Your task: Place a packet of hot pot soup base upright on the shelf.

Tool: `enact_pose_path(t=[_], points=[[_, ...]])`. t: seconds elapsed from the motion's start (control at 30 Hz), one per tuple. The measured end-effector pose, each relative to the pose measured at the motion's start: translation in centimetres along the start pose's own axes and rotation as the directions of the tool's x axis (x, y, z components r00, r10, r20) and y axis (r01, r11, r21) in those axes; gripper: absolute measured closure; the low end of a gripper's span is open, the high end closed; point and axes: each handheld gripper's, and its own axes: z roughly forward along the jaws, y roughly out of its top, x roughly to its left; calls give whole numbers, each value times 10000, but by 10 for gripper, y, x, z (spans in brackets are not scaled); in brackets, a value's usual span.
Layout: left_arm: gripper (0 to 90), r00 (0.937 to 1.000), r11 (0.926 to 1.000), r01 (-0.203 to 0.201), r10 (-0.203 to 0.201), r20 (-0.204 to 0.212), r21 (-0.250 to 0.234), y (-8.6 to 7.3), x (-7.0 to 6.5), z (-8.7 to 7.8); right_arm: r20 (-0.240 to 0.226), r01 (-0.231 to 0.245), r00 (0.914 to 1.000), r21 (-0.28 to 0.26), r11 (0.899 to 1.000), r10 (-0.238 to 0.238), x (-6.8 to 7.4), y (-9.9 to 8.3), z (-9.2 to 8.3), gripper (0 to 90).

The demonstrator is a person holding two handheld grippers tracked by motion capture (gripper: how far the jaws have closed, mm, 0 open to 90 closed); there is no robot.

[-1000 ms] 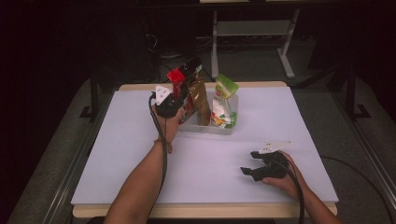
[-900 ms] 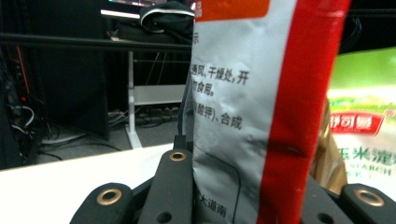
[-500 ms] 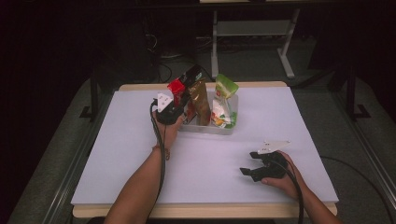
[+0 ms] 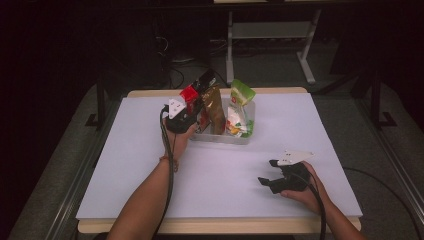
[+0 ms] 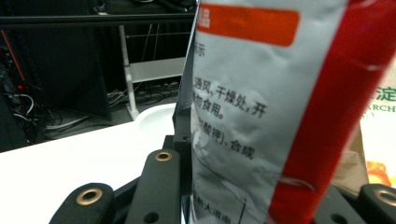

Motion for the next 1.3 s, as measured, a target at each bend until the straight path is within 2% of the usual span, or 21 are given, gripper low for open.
enact_pose_path(t=[0.2,0.3,0.5,0.73,0.83,0.93,1.03,1.13,1.2,1.3], points=[[672,9994,9998,-162,160,296,70,7,3,-8,236,250,9994,-118,9996,-247,2,2,-2,238],[655,9982,9988,-474,469,368,133,11,4,-13,353,348,9988,-139,9993,-343,3,3,-3,239],[615,9920,9927,-1140,1116,589,393,18,5,-24,494,439,9979,-195,9988,-429,4,5,-5,241],[555,9864,9897,-1377,1334,956,389,29,8,-42,815,597,9950,-256,9979,-574,4,8,-8,242],[496,9797,9843,-1726,1677,1093,366,32,7,-53,970,656,9933,-225,9976,-631,5,9,-10,243],[455,9690,9763,-2121,2045,1384,426,34,7,-66,1116,773,9910,-199,9968,-746,6,11,-11,243],[428,9628,9721,-2299,2201,1568,474,34,7,-75,1258,845,9887,-189,9962,-814,7,15,-14,243],[401,9537,9653,-2544,2402,1807,592,32,8,-86,1403,1008,9853,-193,9947,-971,9,18,-16,243],[380,9469,9567,-2819,2653,1816,725,31,9,-92,1511,1079,9830,-135,9941,-1047,10,19,-16,244],[351,9398,9507,-2983,2771,2002,844,28,11,-100,1529,1152,9818,-71,9933,-1127,11,20,-16,244]])
